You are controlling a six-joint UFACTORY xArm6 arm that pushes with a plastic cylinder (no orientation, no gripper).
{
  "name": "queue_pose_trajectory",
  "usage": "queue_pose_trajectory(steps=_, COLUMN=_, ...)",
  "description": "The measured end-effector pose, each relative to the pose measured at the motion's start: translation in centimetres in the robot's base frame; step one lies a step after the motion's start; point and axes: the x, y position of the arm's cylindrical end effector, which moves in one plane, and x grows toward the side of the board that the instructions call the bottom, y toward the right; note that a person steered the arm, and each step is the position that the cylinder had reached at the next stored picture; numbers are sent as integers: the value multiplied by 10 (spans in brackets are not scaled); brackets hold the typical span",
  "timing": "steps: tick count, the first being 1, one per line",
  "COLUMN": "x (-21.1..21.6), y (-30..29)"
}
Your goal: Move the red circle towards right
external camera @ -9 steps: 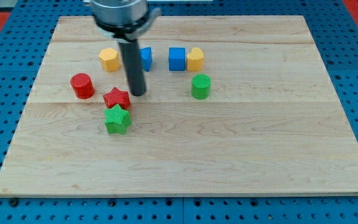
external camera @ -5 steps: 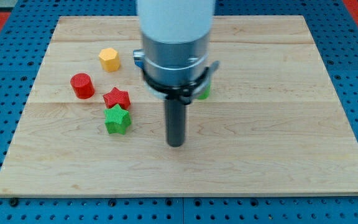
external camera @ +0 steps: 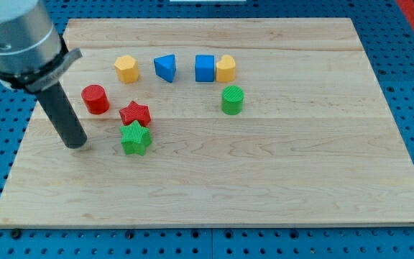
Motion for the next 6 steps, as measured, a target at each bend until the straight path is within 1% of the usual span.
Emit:
queue_pose_trajectory(steps=1, x=-33, y=-25)
queue_pose_trajectory(steps=2, x=-49, y=-29)
queue_pose_trajectory(steps=3, x=-50, y=-28)
queue_pose_trajectory(steps=4, x=-66, y=-7)
queue_pose_trajectory(steps=5, x=-71, y=23)
queue_pose_trajectory(steps=6, x=-71, y=40)
